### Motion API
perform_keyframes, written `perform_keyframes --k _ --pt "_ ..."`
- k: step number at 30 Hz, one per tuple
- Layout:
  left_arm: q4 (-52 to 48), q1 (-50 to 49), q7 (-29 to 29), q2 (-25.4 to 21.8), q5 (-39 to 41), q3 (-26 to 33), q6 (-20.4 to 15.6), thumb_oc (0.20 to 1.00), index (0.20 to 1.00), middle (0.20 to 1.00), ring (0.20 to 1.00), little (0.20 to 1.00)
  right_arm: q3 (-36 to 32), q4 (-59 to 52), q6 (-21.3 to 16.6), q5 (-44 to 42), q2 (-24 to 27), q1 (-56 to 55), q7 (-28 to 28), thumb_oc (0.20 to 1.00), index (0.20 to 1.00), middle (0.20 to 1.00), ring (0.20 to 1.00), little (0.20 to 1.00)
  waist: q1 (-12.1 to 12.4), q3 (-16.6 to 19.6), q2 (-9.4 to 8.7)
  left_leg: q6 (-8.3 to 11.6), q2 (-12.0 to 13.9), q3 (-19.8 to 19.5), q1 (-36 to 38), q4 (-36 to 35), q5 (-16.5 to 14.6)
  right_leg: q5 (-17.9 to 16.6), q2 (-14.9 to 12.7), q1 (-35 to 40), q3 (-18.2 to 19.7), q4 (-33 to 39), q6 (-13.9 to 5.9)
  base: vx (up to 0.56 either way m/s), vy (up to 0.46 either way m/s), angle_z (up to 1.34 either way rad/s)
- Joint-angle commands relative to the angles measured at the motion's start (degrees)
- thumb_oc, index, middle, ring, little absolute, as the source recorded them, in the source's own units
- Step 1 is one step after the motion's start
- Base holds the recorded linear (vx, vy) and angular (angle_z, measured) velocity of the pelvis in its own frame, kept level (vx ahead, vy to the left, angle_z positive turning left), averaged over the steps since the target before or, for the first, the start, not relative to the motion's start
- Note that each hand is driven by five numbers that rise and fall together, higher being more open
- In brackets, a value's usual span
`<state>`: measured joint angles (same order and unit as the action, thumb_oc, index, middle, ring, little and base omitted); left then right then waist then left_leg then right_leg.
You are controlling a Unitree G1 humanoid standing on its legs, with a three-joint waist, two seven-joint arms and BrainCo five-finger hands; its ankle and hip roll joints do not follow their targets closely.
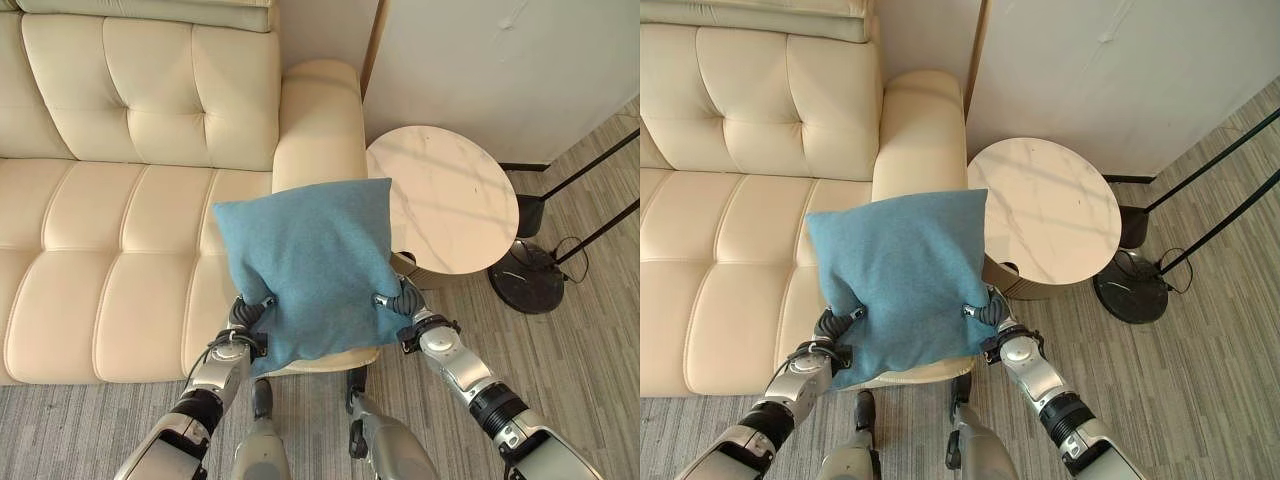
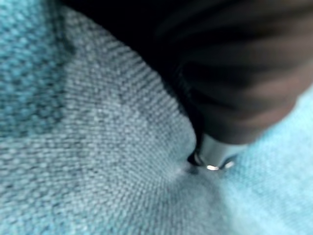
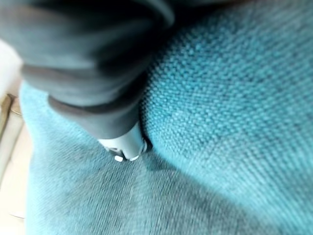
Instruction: Pick up all the scattered cushions and arrange them neatly on the sofa.
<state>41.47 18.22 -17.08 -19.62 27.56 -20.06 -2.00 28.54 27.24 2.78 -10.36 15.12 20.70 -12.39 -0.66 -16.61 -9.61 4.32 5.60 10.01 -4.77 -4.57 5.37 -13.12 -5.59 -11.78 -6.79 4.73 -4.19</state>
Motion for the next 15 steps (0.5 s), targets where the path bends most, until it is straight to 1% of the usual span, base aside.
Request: perform_keyframes --k 1,6,7,11,12,15 --pt "-6.67 4.98 3.08 9.97 -2.78 -6.58 -3.25 0.2 0.2 0.2 0.2 0.2 4.44 -6.18 -3.26 -3.45 -5.24 -1.21 2.66 0.2 0.2 0.2 0.2 0.2 -0.48 0.86 2.15 -0.97 0.76 -2.48 -2.45 2.88 -5.1 12.69 -4.49 4.25 -1.19 -4.07 -3.65 0.02 0.044 0.04" --pt "-11.15 1.64 3.09 8.96 -2.04 -5.32 -3.71 0.2 0.2 0.2 0.2 0.2 2.47 -9.6 -4.82 -5.11 -4.61 -3.44 2.89 0.2 0.2 0.2 0.2 0.2 -0.16 1.9 2.53 -1.47 -0.06 -2.88 -1.89 2.74 -5.66 12.4 -5.13 5.02 -1.51 -3.94 -4.2 0.01 0.074 0.09" --pt "-17.11 -1.71 3.52 6.74 -3.33 -3.54 -3.64 0.2 0.2 0.2 0.2 0.2 1.09 -13.65 -5.11 -4.65 -3.09 -5.68 4.12 0.2 0.2 0.2 0.2 0.2 0.18 2.38 2.63 -2.02 -0.72 -3.15 -1.93 3.11 -6.26 12.05 -5.63 5.22 -1.36 -3.91 -4.66 0.0 0.153 0.06" --pt "-20.92 -4.16 4.07 4.82 -5.6 -2.54 -3.56 0.2 0.2 0.2 0.2 0.2 0.13 -17.0 -5.53 -3.97 -1.71 -8.26 5.07 0.2 0.2 0.2 0.2 0.2 0.37 2.43 2.59 -2.51 -1.28 -3.31 -2.0 3.55 -6.8 11.74 -6.11 5.26 -1.2 -4.0 -5.04 -0.02 0.087 0.02" --pt "-24.06 -6.76 4.79 3.39 -7.37 -1.93 -3.71 0.2 0.2 0.2 0.2 0.2 -0.82 -19.96 -6.08 -3.92 -0.72 -10.98 6.02 0.2 0.2 0.2 0.2 0.2 0.4 2.2 2.66 -2.98 -1.96 -3.36 -2.22 4.0 -7.12 11.13 -6.64 5.1 -1.08 -4.07 -5.4 -0.05 0.112 0.0" --pt "-25.78 -8.8 4.77 2.49 -8.85 -0.48 -4.01 0.2 0.2 0.2 0.2 0.2 -1.14 -21.32 -6.78 -3.5 -0.87 -12.3 6.32 0.2 0.2 0.2 0.2 0.2 0.48 1.73 2.74 -3.29 -2.8 -2.3 -2.8 3.65 -7.17 8.24 -7.47 3.53 -0.77 -3.53 -6.41 -0.12 0.107 -0.02"
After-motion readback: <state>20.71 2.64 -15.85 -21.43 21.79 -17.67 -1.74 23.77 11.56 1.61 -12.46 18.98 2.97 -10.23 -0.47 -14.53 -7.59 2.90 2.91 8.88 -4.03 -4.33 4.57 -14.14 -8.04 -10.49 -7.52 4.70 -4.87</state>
